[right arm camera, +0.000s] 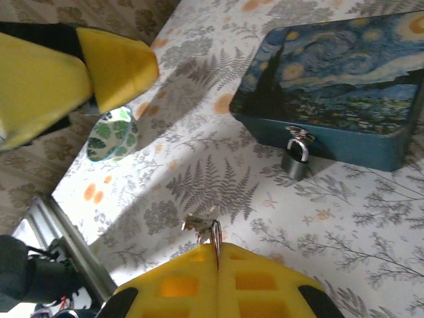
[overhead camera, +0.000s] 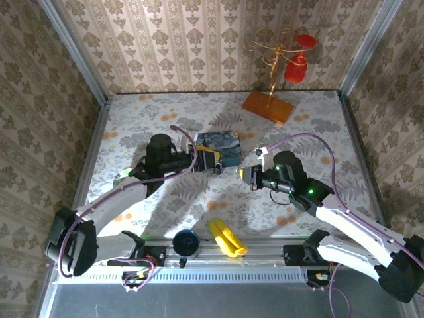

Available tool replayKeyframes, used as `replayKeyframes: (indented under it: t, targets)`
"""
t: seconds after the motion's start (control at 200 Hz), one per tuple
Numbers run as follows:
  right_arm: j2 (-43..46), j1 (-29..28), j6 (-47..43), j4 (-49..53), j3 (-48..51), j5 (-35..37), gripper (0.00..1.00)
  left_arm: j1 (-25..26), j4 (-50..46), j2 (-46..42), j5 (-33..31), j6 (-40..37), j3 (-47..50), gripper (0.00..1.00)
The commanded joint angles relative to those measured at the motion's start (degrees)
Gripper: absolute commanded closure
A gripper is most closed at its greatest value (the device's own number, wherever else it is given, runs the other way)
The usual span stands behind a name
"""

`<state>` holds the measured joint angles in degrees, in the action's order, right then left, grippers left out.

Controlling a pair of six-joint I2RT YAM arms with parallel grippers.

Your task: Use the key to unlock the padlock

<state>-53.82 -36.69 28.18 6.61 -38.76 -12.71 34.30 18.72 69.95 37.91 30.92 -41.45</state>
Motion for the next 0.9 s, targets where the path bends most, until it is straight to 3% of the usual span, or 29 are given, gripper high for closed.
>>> replayKeyframes:
  t: [0.0, 0.43, 0.63, 0.895]
  targets:
    - [0.74, -0.4, -1.01, -3.02, 0.36, -4.0, 1.0, 1.39, -0.18, 0.01, 5.85, -6.3, -2.36, 0.43]
    - [0.02, -0.4, -0.59, -3.38, -0.08, -4.87, 1.0, 7.69, -8.0, 3.63, 5.25, -14.89, -11.83, 0.51]
    - [0.21, -0.38, -0.5, -3.03, -0.25, -5.0, 1.0, 8.06, -8.27, 6.34, 8.4, -15.27, -14.0, 0.58]
    - [0.47, -0.42, -0.15, -2.76, -0.13, -4.81, 1.0, 10.39, -11.63, 9.44, 8.23, -17.18, -17.14, 0.58]
